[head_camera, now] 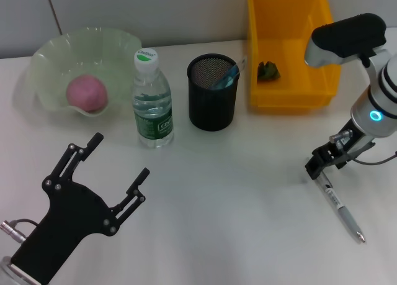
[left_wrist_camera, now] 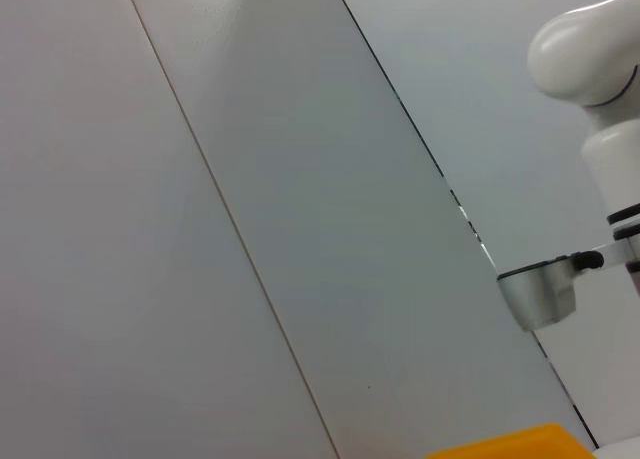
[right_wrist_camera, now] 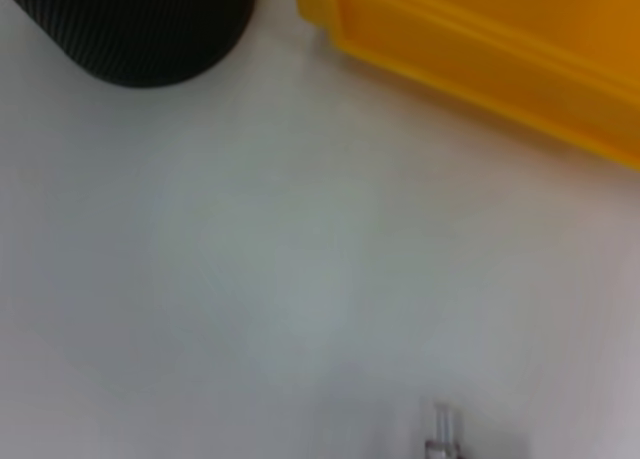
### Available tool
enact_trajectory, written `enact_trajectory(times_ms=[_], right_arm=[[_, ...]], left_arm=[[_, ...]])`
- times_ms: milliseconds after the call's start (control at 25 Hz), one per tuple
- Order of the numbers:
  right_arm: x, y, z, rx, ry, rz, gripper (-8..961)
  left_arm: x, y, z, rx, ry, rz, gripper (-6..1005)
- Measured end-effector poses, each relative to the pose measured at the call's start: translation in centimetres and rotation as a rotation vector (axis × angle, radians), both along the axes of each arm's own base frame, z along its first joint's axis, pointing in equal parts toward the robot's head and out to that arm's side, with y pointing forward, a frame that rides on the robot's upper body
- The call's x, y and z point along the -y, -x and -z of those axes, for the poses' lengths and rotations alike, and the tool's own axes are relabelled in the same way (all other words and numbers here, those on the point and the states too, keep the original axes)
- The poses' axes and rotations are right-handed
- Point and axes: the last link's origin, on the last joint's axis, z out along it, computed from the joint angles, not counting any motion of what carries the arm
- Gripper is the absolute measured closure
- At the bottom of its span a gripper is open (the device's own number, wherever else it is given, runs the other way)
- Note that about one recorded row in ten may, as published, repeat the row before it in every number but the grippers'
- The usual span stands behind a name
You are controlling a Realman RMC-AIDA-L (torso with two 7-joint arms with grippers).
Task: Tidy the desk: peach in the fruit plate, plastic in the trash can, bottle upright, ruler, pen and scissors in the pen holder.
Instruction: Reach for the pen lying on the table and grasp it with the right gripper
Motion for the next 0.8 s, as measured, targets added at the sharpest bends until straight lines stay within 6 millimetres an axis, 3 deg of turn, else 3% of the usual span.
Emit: enact_trajectory(times_ms=[520,600,800], right_arm=[[-0.22,0.24,0.45,0.009,0.015,-0.008,399],[-0.19,0.17,0.50,0.009,0.018,-0.005,581],[-0.13,0.04,0.69,0.012,0.027,0.004,582]], left_arm=[[0.13,0.06,-0.04,0.002,-0.001,-0.002,216],[0.14,0.09,-0.09,0.002,-0.003,0.000,216],[0.23,0.11,-0.01,-0.002,0.003,0.004,216]])
